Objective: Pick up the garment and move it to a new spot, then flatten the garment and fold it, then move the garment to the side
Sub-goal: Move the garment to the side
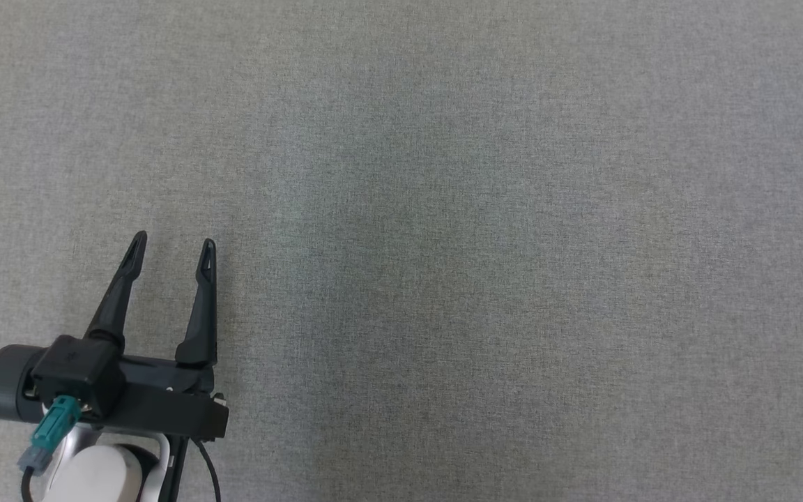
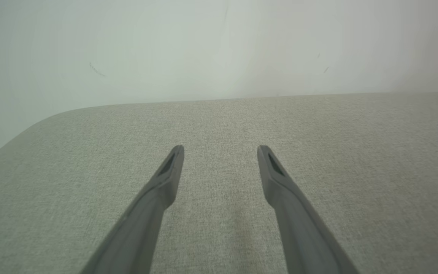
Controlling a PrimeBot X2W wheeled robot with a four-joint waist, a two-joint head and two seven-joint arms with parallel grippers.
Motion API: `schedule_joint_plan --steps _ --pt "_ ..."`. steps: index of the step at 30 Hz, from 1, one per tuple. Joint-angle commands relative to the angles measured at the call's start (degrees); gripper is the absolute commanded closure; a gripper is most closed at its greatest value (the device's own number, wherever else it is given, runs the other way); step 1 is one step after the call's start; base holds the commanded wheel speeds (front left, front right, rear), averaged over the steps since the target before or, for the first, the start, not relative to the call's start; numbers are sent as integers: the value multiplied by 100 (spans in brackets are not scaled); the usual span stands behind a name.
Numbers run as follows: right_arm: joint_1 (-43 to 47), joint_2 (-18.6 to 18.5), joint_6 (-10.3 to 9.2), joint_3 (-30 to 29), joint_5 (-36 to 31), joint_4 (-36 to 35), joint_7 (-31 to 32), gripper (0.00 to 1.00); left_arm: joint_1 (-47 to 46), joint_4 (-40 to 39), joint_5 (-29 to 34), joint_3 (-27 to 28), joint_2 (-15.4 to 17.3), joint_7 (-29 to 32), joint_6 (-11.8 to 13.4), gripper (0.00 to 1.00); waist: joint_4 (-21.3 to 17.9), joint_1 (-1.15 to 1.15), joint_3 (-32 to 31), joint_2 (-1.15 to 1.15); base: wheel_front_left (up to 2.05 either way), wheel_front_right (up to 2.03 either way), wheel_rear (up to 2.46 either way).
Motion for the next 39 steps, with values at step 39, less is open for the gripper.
schedule_joint_plan --steps 39 --pt "2028 1259 -6 -875 1944 -834 -5323 0 693 127 -411 187 102 -206 172 0 11 0 -1675 0 0 0 0"
